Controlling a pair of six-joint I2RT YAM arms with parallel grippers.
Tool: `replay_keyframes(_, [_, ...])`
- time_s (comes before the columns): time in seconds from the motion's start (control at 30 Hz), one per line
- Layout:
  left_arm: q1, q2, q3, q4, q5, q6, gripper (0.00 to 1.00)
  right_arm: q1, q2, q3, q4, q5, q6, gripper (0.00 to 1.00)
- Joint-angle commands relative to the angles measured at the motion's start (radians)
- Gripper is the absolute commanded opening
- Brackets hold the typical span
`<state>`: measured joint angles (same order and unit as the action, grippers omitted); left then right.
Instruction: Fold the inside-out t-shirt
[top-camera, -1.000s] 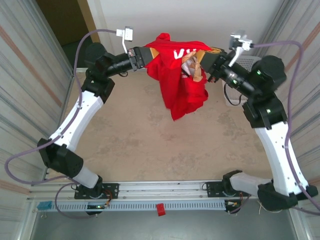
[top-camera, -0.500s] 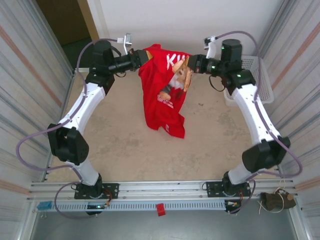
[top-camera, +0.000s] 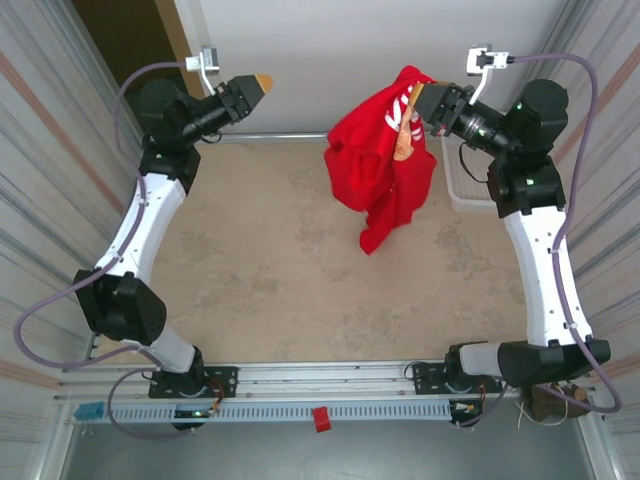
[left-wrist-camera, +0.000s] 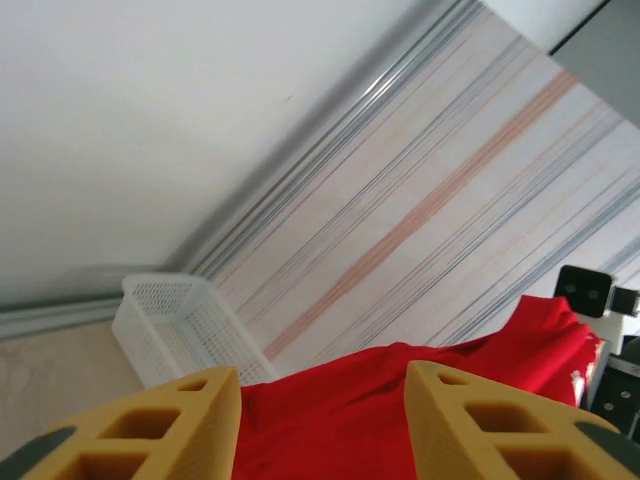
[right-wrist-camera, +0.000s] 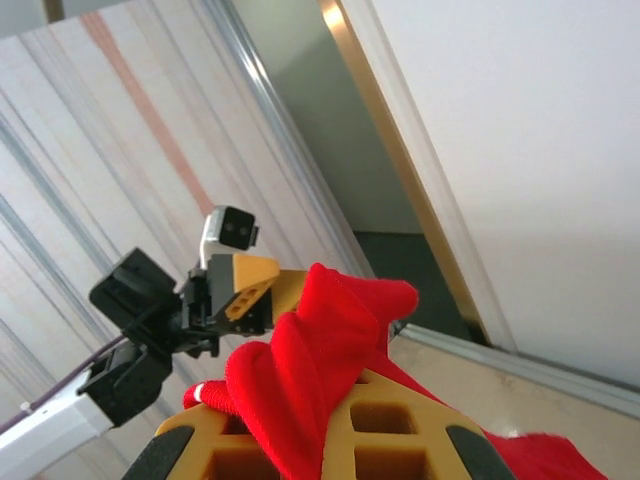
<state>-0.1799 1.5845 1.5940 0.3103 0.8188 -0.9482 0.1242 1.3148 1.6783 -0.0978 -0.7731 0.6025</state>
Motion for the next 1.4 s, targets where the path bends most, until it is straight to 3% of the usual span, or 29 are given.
replay_keyframes(0.0, [-0.023,-0.053,-0.082,0.015,-0.014,0.016,0.54,-0.007,0.017,-0.008,0.038,-0.057,0.005,0.00])
replay_keyframes(0.23, [-0.150,-0.145,-0.238,-0.088,-0.056,0.198,0.63,-0.019,0.048,0.001,0.018,-0.082,0.005,0.00])
replay_keyframes(0.4, [-0.297,-0.235,-0.367,-0.120,-0.253,0.382,0.68,-0.018,0.047,0.000,0.019,-0.098,0.016,0.00])
replay_keyframes(0.57, [-0.335,-0.239,-0.333,-0.179,-0.356,0.513,0.72,-0.008,0.047,-0.015,0.048,-0.118,0.048,0.00])
replay_keyframes(0.8, [-0.349,-0.201,-0.260,-0.212,-0.307,0.614,0.74,0.025,0.069,0.001,0.053,-0.111,0.044,0.00])
replay_keyframes(1.13, [-0.453,-0.175,-0.267,-0.234,-0.380,0.765,0.78,0.062,0.093,0.012,0.028,-0.109,0.021,0.00])
replay_keyframes(1.23, [-0.452,-0.143,-0.244,-0.229,-0.412,0.766,0.58,0.063,0.082,-0.003,0.010,-0.103,0.002,0.00])
replay_keyframes(1.37, [-0.421,-0.108,-0.184,-0.248,-0.366,0.737,0.05,0.043,0.071,-0.069,0.012,-0.082,-0.014,0.00])
